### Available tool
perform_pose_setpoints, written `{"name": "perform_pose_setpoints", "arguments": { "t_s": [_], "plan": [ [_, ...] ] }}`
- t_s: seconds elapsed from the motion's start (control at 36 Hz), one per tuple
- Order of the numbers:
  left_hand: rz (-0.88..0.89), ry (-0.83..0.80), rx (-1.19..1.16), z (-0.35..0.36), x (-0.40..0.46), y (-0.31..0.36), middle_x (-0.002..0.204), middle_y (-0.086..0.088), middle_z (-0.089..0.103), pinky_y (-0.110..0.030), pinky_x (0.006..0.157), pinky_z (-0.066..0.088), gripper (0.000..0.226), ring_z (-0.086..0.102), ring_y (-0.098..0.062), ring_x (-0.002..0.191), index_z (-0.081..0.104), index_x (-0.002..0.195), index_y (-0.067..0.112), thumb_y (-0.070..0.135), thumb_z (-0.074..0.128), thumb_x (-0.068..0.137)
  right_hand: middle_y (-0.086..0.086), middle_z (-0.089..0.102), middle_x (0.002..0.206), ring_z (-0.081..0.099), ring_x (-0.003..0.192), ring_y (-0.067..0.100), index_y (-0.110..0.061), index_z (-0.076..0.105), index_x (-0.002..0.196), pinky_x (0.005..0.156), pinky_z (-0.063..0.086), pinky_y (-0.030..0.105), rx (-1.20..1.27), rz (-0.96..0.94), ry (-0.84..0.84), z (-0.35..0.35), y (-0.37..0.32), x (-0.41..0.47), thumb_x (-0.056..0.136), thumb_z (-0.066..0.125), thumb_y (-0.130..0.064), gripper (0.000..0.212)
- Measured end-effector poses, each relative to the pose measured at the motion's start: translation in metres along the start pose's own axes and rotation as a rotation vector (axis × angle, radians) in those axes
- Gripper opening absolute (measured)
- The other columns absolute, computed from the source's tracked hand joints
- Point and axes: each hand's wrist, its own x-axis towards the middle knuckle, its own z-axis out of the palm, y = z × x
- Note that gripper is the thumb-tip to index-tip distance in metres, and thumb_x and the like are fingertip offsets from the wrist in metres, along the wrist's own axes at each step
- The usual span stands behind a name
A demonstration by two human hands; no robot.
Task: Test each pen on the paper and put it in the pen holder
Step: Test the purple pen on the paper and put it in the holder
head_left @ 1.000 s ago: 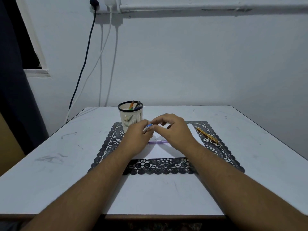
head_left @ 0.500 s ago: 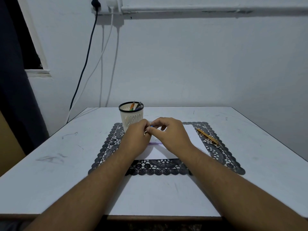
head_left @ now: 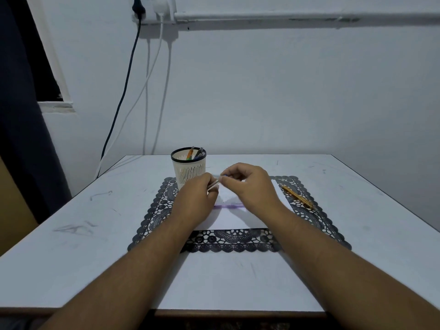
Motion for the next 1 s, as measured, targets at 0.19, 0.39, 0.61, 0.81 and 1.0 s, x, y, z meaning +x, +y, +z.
{"name": "perform_pose_setpoints", "arguments": {
  "t_s": [0.19,0.39,0.61,0.81,1.0],
  "plan": [
    [-0.035,0.001,-0.067,-0.004,0.002,-0.007,0.076,0.01,0.061,-0.03,0.059,0.04,0.015,0.055,-0.006,0.071,0.059,0.085,0.021,0.026,0.057,0.1,0.005,0.076,0.084,0.064,0.071,0.009,-0.01,0.077,0.089,0.059,0.048,0.024,0.204,0.13,0.188,-0.053,-0.007,0.03,0.089,0.076,-0.014,0.004],
    [-0.042,-0.025,-0.075,-0.006,0.002,-0.009,0.071,0.011,0.058,-0.027,0.054,0.031,0.019,0.052,-0.003,0.065,0.057,0.082,0.024,0.026,0.057,0.101,0.013,0.077,0.088,0.07,0.077,0.018,0.0,0.073,0.1,0.062,0.059,0.03,0.143,0.304,0.211,-0.059,0.037,0.062,0.089,0.076,-0.008,0.014],
    [-0.036,-0.042,-0.087,-0.005,0.004,-0.007,0.071,0.012,0.059,-0.029,0.056,0.035,0.019,0.053,-0.003,0.067,0.057,0.082,0.025,0.027,0.058,0.101,0.012,0.066,0.073,0.06,0.069,0.025,-0.002,0.072,0.088,0.052,0.045,0.028,0.154,0.452,0.221,-0.033,0.087,0.078,0.08,0.076,0.006,0.012],
    [-0.031,-0.061,-0.061,-0.006,0.005,-0.011,0.073,0.012,0.063,-0.032,0.063,0.046,0.015,0.058,-0.003,0.07,0.059,0.086,0.027,0.029,0.057,0.101,0.012,0.068,0.079,0.065,0.074,0.028,-0.005,0.072,0.081,0.072,0.059,0.037,0.032,0.474,0.222,-0.029,0.107,0.091,0.077,0.079,0.003,0.011],
    [-0.023,-0.078,-0.106,-0.007,0.004,-0.009,0.076,0.009,0.07,-0.033,0.07,0.05,0.014,0.064,-0.008,0.073,0.058,0.088,0.028,0.029,0.056,0.102,-0.001,0.074,0.096,0.065,0.084,0.015,-0.012,0.077,0.092,0.06,0.042,0.019,-0.395,0.358,0.069,-0.034,0.078,0.077,0.09,0.069,-0.013,0.008]
  ]
}}
